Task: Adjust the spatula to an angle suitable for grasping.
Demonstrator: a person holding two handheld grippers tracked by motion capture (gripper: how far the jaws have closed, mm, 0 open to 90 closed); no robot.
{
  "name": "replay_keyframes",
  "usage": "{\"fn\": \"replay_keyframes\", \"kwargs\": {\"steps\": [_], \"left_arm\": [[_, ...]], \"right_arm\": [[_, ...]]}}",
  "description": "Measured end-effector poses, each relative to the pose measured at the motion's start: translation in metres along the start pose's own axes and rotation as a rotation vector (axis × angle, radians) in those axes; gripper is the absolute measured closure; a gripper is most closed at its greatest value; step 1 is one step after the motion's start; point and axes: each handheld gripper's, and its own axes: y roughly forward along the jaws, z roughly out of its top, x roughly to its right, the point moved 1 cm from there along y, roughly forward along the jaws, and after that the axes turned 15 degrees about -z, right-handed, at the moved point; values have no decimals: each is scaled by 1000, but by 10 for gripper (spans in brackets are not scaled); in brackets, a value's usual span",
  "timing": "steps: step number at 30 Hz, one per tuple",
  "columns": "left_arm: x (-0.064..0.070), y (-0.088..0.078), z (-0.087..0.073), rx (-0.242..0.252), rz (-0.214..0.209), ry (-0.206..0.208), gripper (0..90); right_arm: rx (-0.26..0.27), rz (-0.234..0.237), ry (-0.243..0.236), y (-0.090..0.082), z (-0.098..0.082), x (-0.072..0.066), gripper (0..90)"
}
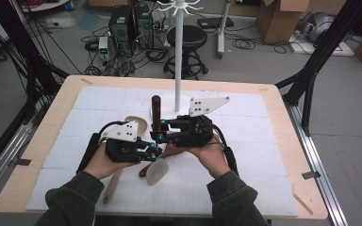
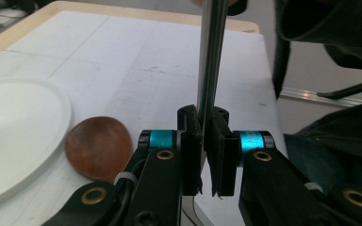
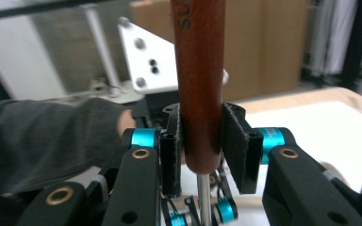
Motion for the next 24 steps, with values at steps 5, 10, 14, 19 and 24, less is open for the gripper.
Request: {"fn": "replay_keyframes", "kwargs": {"steps": [5,10,14,19,24], "left_arm": [[0,0,0,11,12,-3,833],[1,-1,2,45,66,8,756],[2,-2,4,74,128,11,736],[2,-6,4,74,128,8,832],[4,-6,4,48,78,40,839]], "right_arm": [[22,19,11,0,-1,1,725],[33,-86,34,2,0,-4,734],[38,-181,19,5,1,-14,733],[47,-230,-10,7,3,-19,728],[34,-93,-22,4,3,-14,682]]}}
